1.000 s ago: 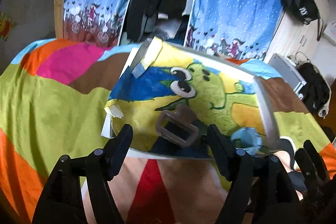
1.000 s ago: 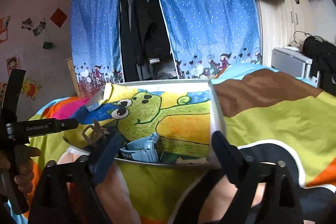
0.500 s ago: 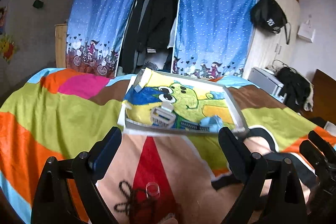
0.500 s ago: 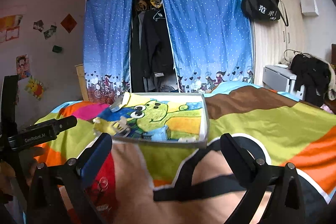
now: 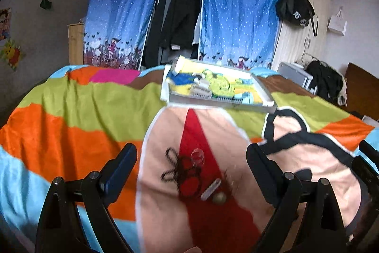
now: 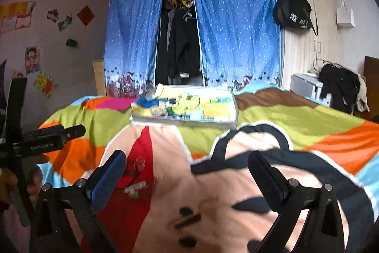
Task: Organize jewelry
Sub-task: 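Move both tools back over the remaining jewelry on the bed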
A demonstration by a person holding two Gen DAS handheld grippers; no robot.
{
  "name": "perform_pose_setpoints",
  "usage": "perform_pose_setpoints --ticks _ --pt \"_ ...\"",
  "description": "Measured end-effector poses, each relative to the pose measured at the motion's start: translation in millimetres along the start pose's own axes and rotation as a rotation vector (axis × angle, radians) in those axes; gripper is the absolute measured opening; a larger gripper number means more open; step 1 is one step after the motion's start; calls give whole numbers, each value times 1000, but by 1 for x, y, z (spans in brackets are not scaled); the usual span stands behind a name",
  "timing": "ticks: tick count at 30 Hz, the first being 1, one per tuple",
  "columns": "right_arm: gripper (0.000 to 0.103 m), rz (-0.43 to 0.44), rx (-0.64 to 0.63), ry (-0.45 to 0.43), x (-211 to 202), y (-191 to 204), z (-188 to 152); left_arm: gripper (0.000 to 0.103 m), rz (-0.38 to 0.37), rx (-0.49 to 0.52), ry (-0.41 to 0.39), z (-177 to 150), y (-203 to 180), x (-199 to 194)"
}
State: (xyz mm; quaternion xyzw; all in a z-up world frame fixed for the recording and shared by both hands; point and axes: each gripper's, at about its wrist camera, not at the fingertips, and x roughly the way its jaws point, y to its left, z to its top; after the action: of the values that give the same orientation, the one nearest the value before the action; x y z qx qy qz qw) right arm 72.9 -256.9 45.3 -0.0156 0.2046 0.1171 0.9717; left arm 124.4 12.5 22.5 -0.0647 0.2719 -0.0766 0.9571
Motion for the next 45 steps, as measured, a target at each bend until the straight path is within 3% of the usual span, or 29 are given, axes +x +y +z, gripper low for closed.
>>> perform_pose_setpoints --ticks 6,13,16,29,42,45 --pt "103 -9 18 113 0 6 -34 90 -8 10 80 -37 5 -9" --pt "103 -35 40 242 10 1 -64 90 -27 71 288 -70 -7 15" --pt "103 -39 47 285 17 -1 -77 90 -27 88 331 -76 -10 23" --pt "103 -52 57 408 48 -14 -107 90 -74 89 404 -80 -8 64" --pt "103 -28 53 407 70 -22 -103 89 -221 141 386 -77 -26 95" --pt "103 -23 51 402 75 -23 -102 82 -239 124 385 -76 -22 100"
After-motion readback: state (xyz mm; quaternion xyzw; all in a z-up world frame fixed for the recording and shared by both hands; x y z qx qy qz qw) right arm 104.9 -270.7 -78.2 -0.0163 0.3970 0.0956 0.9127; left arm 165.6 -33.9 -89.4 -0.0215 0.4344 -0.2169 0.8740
